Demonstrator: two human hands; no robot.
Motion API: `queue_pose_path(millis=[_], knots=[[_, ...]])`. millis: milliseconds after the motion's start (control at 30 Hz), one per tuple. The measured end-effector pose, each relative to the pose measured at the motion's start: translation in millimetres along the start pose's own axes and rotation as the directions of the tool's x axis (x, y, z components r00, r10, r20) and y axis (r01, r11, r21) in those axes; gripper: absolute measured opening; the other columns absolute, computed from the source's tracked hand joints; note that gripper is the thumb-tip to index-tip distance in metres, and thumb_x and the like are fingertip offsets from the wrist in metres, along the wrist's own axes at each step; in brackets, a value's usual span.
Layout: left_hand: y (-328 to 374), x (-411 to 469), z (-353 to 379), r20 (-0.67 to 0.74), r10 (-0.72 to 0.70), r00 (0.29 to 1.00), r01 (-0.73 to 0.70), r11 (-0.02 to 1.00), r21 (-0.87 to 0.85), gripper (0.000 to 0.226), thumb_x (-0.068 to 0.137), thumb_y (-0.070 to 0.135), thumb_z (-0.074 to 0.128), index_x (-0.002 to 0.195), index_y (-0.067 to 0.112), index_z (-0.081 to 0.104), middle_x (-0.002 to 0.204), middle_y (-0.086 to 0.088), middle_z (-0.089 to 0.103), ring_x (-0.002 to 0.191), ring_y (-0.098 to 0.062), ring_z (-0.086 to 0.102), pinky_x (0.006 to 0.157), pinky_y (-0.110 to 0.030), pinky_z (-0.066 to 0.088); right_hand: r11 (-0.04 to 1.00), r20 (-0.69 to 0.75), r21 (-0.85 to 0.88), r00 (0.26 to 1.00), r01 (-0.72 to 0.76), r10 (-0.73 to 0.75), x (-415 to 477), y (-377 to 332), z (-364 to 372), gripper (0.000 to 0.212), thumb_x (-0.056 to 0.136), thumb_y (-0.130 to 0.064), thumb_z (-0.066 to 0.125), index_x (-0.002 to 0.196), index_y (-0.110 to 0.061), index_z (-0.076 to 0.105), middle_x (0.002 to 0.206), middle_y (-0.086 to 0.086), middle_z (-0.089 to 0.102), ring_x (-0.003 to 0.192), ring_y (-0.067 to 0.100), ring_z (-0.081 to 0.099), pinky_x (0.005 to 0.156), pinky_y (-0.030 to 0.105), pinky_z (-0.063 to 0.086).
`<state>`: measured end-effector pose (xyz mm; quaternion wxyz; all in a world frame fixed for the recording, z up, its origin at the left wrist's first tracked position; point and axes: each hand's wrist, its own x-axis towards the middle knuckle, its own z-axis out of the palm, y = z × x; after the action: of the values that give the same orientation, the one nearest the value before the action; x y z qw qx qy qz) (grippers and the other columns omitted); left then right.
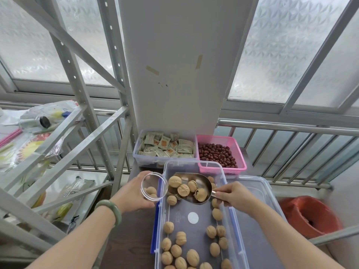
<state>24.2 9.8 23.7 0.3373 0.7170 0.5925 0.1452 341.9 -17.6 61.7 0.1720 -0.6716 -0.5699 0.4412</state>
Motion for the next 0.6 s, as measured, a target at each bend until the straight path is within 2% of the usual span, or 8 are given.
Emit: queue_pose_path(millis=[100,167,233,300,433,500,600], knots=[[3.8,1.2,-1.4,-0.014,0.011,1.0,-0.011,1.0,0.002,0.099,0.048,0.039,0.081,0.133,0.035,0.03,0.131,0.008,0.047,0.098,-0.012,0.06,0.086,-0.029,0.051,0.999,-0.007,-0.049,1.0,0.004,-0.005,-2.5,-9.8,-8.3,0.015,0.087,-0.022,0.063,0.083,-0.019,0.077,0.065,-0.001,0.066,0.05,0.008,0.048,0.058,0.019,0.042],[6.4,1.0,-2.1,-0.042,-0.008,0.999,0.006,1.0,-0.024,0.097,0.048,0.038,0.081,0.132,0.035,0.032,0.129,0.01,0.048,0.09,-0.012,0.061,0.079,-0.028,0.052,0.997,-0.009,-0.071,1.0,-0.011,0.011,-3.4,-13.1,-12.7,0.019,0.087,-0.023,0.061,0.081,-0.016,0.078,0.067,0.003,0.066,0.055,0.012,0.048,0.059,0.023,0.041],[7.4,1.1,-1.9,-0.085,-0.017,0.996,0.015,1.0,-0.027,0.096,0.048,0.037,0.081,0.132,0.034,0.034,0.127,0.009,0.05,0.093,-0.012,0.06,0.081,-0.028,0.051,0.998,-0.017,-0.067,1.0,-0.02,0.019,-3.2,-14.9,-15.8,0.019,0.088,-0.023,0.061,0.083,-0.015,0.078,0.068,0.004,0.066,0.058,0.014,0.048,0.06,0.026,0.041],[8.9,0.3,-1.8,-0.103,-0.009,0.995,0.01,1.0,0.004,0.096,0.051,0.034,0.081,0.134,0.031,0.033,0.124,0.01,0.05,0.101,-0.011,0.056,0.089,-0.027,0.045,0.998,-0.026,-0.06,1.0,-0.016,0.015,-4.7,-20.0,-17.9,0.018,0.088,-0.022,0.061,0.084,-0.017,0.078,0.068,0.003,0.067,0.056,0.012,0.048,0.059,0.023,0.042],[15.5,-2.0,-3.1,-0.082,-0.002,0.997,0.002,1.0,0.001,0.096,0.053,0.032,0.084,0.134,0.03,0.033,0.117,0.015,0.045,0.104,-0.011,0.055,0.089,-0.027,0.046,0.994,0.007,-0.105,1.0,0.028,-0.027,-8.0,-36.4,-17.1,0.018,0.088,-0.023,0.062,0.076,-0.03,0.073,0.067,-0.006,0.068,0.053,0.006,0.05,0.054,0.015,0.043],[18.4,-2.3,-3.2,-0.074,0.02,0.997,-0.019,1.0,0.013,0.095,0.054,0.031,0.084,0.134,0.029,0.033,0.117,0.015,0.044,0.107,-0.01,0.053,0.092,-0.027,0.044,0.986,0.012,-0.158,0.999,0.046,-0.045,-8.1,-46.5,-15.1,0.014,0.088,-0.024,0.062,0.087,-0.027,0.076,0.063,-0.015,0.066,0.054,0.004,0.052,0.056,0.015,0.044],[22.5,-2.8,-4.4,-0.072,0.06,0.996,-0.058,0.998,0.022,0.091,0.056,0.029,0.084,0.133,0.028,0.035,0.113,0.017,0.043,0.103,-0.007,0.049,0.087,-0.022,0.039,0.962,0.014,-0.253,0.994,0.105,-0.105,-6.9,-62.2,-11.2,0.019,0.088,-0.023,0.06,0.1,-0.02,0.076,0.064,-0.018,0.066,0.054,0.001,0.052,0.055,0.011,0.043]])
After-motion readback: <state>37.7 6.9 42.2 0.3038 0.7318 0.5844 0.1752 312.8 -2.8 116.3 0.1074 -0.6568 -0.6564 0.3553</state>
